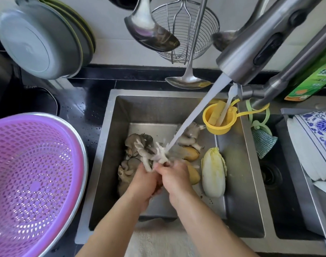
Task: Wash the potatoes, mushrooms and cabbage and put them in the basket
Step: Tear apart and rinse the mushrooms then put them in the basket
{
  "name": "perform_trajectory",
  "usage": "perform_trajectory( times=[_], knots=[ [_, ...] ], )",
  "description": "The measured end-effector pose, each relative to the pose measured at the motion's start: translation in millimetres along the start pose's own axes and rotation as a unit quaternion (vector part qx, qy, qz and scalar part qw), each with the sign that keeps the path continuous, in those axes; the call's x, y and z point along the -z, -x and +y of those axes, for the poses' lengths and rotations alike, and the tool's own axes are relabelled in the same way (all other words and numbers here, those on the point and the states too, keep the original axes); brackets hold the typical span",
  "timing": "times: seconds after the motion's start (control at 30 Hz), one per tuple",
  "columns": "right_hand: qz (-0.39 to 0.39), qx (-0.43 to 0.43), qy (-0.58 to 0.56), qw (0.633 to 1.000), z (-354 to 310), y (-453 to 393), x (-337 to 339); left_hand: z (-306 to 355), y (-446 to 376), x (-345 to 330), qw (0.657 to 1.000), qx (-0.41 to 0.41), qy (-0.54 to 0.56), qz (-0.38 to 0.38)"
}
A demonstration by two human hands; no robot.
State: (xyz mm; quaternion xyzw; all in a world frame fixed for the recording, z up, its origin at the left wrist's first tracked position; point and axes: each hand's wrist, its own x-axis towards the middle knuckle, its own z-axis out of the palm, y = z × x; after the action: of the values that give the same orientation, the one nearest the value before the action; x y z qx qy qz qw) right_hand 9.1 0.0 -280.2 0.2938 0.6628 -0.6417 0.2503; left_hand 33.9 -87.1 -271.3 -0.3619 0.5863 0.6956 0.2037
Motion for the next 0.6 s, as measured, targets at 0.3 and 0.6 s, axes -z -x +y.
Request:
perform_trajectory(
  times=[0.3,0.6],
  knots=[
    [-0.142,-0.075,-0.116,0.98,-10,-25,37,-9,4,27,0.983,0.067,0.17,0.009],
    [-0.101,0.009,0.062,0.993,8,-22,17,4,-7,17,0.967,0.087,0.231,0.066]
  ],
)
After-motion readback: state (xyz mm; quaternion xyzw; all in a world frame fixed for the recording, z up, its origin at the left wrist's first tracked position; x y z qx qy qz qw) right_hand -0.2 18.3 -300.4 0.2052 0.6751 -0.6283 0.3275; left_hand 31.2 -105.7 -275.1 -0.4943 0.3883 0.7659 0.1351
